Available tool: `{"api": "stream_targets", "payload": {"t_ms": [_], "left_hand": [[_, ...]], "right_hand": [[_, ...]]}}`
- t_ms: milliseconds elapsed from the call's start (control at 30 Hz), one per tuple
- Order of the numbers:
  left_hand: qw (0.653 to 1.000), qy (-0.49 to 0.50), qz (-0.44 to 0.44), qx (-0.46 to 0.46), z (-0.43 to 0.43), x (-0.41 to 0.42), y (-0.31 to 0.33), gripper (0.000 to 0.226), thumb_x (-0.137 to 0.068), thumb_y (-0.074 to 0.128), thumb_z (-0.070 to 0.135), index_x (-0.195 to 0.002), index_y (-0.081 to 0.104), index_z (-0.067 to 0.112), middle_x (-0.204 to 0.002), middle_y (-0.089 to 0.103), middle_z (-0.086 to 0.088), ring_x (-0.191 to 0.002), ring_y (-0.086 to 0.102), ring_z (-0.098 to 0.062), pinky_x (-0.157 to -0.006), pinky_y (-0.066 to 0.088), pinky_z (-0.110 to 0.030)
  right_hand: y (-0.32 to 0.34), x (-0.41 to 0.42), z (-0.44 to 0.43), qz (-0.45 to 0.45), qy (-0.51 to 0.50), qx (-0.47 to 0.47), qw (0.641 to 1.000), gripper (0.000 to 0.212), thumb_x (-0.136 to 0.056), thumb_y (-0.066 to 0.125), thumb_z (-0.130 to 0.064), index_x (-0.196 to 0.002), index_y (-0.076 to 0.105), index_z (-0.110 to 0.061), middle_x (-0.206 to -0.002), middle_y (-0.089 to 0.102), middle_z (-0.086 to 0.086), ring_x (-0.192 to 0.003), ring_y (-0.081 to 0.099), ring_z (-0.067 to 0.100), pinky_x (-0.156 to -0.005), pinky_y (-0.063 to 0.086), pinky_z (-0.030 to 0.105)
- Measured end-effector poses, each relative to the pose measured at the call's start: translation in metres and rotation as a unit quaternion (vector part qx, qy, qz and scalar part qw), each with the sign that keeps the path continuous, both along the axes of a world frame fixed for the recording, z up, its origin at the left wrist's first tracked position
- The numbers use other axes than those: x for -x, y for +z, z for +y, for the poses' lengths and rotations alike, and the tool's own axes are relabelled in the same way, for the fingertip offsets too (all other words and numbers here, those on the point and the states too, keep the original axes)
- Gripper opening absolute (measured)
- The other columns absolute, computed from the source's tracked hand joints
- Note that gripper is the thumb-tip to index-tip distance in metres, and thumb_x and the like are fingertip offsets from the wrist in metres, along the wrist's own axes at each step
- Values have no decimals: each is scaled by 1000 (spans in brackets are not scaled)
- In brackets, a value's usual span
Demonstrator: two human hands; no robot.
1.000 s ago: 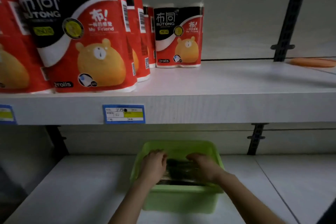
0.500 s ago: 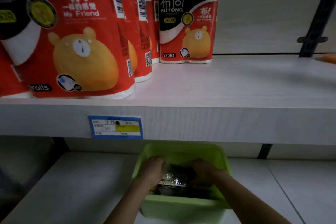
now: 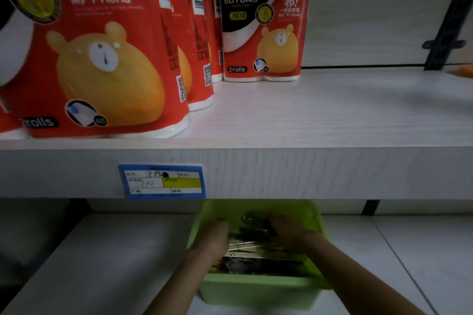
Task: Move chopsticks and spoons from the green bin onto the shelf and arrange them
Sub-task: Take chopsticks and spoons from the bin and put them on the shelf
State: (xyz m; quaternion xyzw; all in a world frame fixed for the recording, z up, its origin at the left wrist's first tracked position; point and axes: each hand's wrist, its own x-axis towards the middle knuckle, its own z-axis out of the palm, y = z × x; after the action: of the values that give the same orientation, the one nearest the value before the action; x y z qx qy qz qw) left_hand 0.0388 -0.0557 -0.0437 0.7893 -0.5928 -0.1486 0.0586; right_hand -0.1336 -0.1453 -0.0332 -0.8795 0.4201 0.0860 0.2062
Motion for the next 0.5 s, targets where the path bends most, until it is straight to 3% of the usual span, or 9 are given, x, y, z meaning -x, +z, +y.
{"api": "stream_targets", "payload": {"t_ms": [200,500], "left_hand": [[997,-49,5,-53,1,2,3,27,-93,51,24,-108,61,4,-116,62,-14,-106,59,-27,-85,46,-32],[986,-144,-7,-83,-7,4,8,38,-88,61,29,-120,56,9,-126,56,-10,-112,55,-26,-83,43,-30]], "right_hand": [[-7,-4,-3,38,-4,-3,999,37,-96,49,-25,-127,49,-6,-133,51,17,-122,50,30,-97,41,34],[21,4,6,50,-12,147,988,34,-96,43,-29,-116,56,-6,-126,55,16,-118,52,30,-91,45,36]]}}
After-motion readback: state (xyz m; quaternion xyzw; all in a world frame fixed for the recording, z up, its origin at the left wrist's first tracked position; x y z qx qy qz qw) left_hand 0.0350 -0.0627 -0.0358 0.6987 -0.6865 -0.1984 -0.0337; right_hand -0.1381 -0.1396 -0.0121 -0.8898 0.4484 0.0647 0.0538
